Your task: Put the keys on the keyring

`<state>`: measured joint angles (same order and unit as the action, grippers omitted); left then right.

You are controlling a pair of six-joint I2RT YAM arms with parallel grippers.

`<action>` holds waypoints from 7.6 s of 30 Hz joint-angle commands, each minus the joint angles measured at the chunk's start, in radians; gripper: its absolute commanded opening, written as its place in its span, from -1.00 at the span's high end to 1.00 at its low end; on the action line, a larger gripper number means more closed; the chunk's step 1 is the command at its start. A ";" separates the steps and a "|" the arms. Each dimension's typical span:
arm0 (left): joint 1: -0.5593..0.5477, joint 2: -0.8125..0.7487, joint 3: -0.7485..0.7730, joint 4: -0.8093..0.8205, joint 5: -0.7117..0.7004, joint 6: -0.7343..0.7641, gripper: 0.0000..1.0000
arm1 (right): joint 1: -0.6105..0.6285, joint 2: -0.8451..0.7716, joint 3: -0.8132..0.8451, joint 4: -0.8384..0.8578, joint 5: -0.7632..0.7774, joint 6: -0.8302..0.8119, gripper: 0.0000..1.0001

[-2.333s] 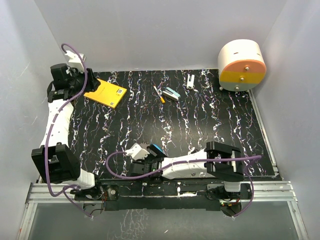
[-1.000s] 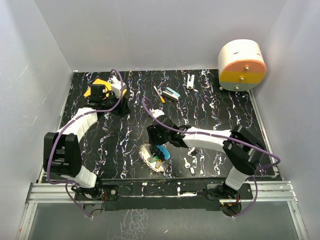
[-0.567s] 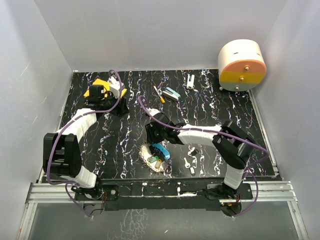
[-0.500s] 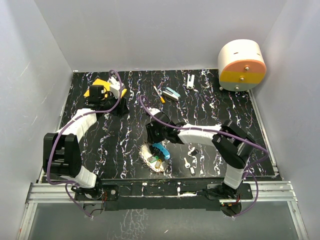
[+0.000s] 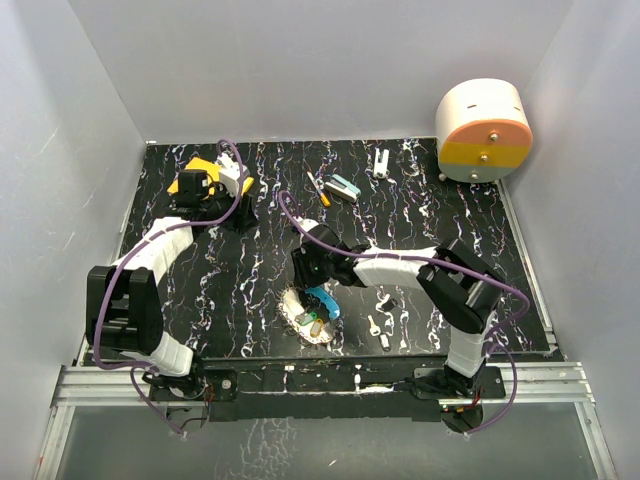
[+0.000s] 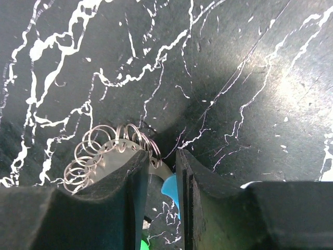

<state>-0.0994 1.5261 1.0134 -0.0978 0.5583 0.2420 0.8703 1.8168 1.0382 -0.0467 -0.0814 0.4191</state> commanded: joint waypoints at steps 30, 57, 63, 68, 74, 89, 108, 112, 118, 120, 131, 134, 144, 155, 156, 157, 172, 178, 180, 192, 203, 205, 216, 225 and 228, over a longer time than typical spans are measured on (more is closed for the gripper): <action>0.010 -0.036 0.020 0.009 0.234 -0.003 -0.02 | -0.005 -0.162 -0.091 0.151 -0.094 0.031 0.84; -0.154 -0.008 0.243 -0.780 0.897 0.733 -0.09 | -0.006 -0.583 -0.082 0.017 -0.009 0.006 0.84; -0.198 0.010 0.261 -0.870 0.905 0.850 -0.17 | -0.005 -0.580 -0.053 0.007 -0.014 0.007 0.84; -0.227 0.026 0.273 -0.871 0.879 0.868 -0.20 | -0.004 -0.594 -0.036 -0.001 -0.017 0.014 0.84; -0.253 0.017 0.266 -0.728 0.768 0.681 -0.17 | 0.019 -0.602 -0.011 -0.014 -0.002 0.016 0.84; -0.264 0.032 0.327 -0.799 0.779 0.696 -0.18 | 0.065 -0.591 0.039 -0.036 0.055 0.001 0.84; -0.293 0.032 0.297 -0.877 0.773 0.835 0.10 | 0.077 -0.623 0.042 -0.033 0.081 0.016 0.84; -0.293 0.031 0.300 -0.877 0.769 0.836 0.23 | 0.081 -0.623 0.042 -0.032 0.080 0.017 0.84; -0.293 0.026 0.295 -0.869 0.761 0.832 0.43 | 0.084 -0.631 0.043 -0.027 0.079 0.019 0.84; -0.293 0.027 0.297 -0.854 0.769 0.819 0.45 | 0.085 -0.628 0.043 -0.028 0.073 0.020 0.84; -0.294 0.036 0.311 -0.869 0.795 0.814 0.64 | 0.091 -0.655 0.021 -0.022 0.087 0.033 0.84; -0.293 0.047 0.313 -0.876 0.803 0.798 0.73 | 0.091 -0.663 0.018 -0.023 0.085 0.037 0.84; -0.293 0.050 0.345 -0.866 0.793 0.764 1.00 | 0.092 -0.664 0.000 -0.019 0.083 0.046 0.84; -0.293 0.042 0.352 -0.871 0.735 0.763 1.00 | 0.092 -0.685 -0.009 -0.057 0.138 0.062 0.17; -0.294 0.039 0.347 -0.872 0.735 0.764 1.00 | 0.092 -0.694 -0.009 -0.062 0.159 0.064 0.05; -0.293 0.037 0.343 -0.869 0.734 0.764 1.00 | 0.092 -0.703 -0.008 -0.070 0.181 0.065 -0.06; -0.293 0.040 0.323 -0.880 0.741 0.774 1.00 | 0.083 -0.865 -0.020 -0.470 0.559 0.228 -0.18; -0.293 0.047 0.292 -0.801 0.765 0.679 1.00 | 0.061 -0.859 -0.046 -0.869 0.641 0.588 -0.11; -0.293 0.043 0.284 -0.765 0.772 0.637 1.00 | 0.057 -0.858 -0.091 -0.940 0.608 0.678 -0.11; -0.289 -0.002 0.219 -0.647 0.746 0.494 1.00 | 0.038 -0.707 -0.246 -0.906 0.480 0.760 -0.03; -0.273 -0.028 0.180 -0.615 0.719 0.457 1.00 | 0.005 -0.591 -0.264 -0.793 0.359 0.707 0.18; -0.272 -0.030 0.179 -0.615 0.712 0.456 1.00 | 0.005 -0.589 -0.279 -0.788 0.311 0.710 0.20; -0.270 -0.036 0.172 -0.614 0.707 0.465 1.00 | 0.007 -0.568 -0.285 -0.796 0.235 0.680 0.24; -0.269 -0.032 0.165 -0.597 0.711 0.451 1.00 | 0.007 -0.561 -0.317 -0.800 0.253 0.660 0.28; -0.269 -0.031 0.163 -0.596 0.713 0.451 1.00 | 0.006 -0.550 -0.317 -0.798 0.254 0.650 0.28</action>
<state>-0.3748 1.5478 1.1778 -0.6891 1.2160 0.6987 0.8787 1.2587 0.7216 -0.8616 0.1585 1.0889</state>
